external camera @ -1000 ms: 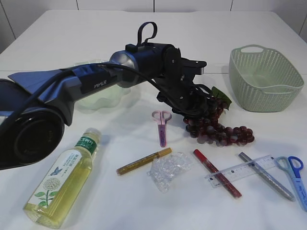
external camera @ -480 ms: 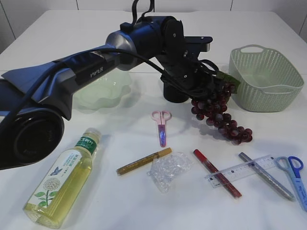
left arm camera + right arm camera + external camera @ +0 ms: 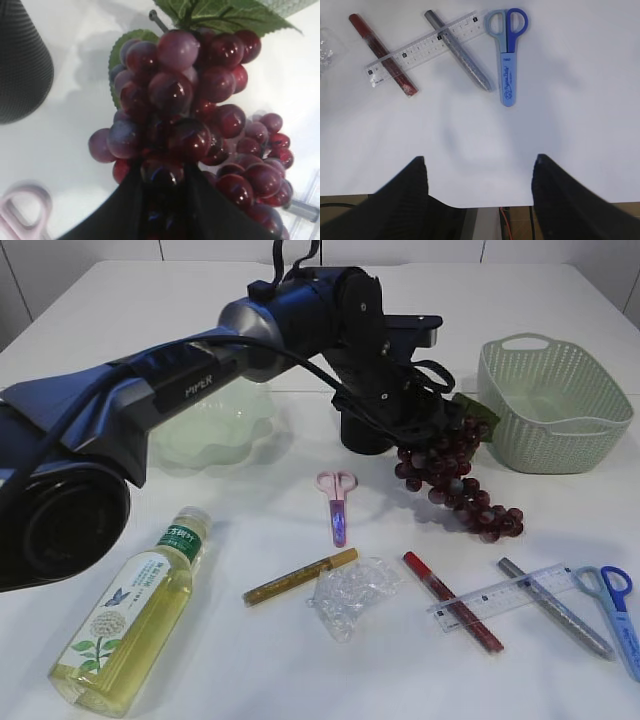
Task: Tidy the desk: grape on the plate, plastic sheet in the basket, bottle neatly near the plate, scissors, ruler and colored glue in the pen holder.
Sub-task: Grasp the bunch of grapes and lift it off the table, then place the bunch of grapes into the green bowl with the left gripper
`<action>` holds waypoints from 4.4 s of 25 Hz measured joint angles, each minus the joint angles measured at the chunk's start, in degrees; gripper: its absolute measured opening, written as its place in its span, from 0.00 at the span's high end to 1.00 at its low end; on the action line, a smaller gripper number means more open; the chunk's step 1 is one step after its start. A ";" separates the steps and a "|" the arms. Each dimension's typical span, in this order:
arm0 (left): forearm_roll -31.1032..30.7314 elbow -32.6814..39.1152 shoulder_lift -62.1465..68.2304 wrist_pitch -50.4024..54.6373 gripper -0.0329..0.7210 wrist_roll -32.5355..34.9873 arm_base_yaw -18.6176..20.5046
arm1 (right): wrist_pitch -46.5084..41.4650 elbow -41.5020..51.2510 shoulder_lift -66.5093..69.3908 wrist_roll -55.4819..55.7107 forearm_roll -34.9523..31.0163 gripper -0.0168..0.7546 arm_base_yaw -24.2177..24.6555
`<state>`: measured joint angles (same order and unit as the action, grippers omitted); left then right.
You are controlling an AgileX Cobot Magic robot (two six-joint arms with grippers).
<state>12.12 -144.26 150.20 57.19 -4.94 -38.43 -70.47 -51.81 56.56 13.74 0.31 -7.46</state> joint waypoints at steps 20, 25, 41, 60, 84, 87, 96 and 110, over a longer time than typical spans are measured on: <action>-0.11 -0.03 -4.02 -0.80 0.78 0.00 0.00 | 0.08 0.00 0.00 0.00 0.20 0.32 0.00; -0.85 -0.03 -5.82 -1.24 0.77 0.00 0.00 | 0.33 0.00 0.00 0.00 0.76 0.32 0.00; -6.82 -0.25 -12.33 -1.47 0.77 0.09 0.00 | 0.68 0.00 0.00 0.00 1.29 0.32 0.00; -18.57 -0.59 -17.13 5.26 0.75 -6.24 7.95 | 0.81 0.00 0.00 0.00 1.39 0.32 0.00; -17.66 -0.59 -14.09 7.73 0.74 -6.60 24.31 | -0.30 0.00 0.03 0.00 1.39 0.32 0.00; -17.66 -0.59 -12.61 7.73 0.74 -6.60 24.31 | -0.40 0.00 0.03 0.00 1.39 0.32 0.00; -17.66 -0.59 -9.77 7.48 0.74 -6.60 24.31 | -0.40 0.00 0.03 0.00 1.39 0.32 0.00; -17.64 -0.59 -8.47 8.62 0.74 -6.60 27.69 | -0.51 0.00 0.03 0.00 1.39 0.32 0.00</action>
<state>-5.52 -144.85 141.73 65.81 -11.54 -10.74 -70.98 -51.81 56.60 13.74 1.69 -7.46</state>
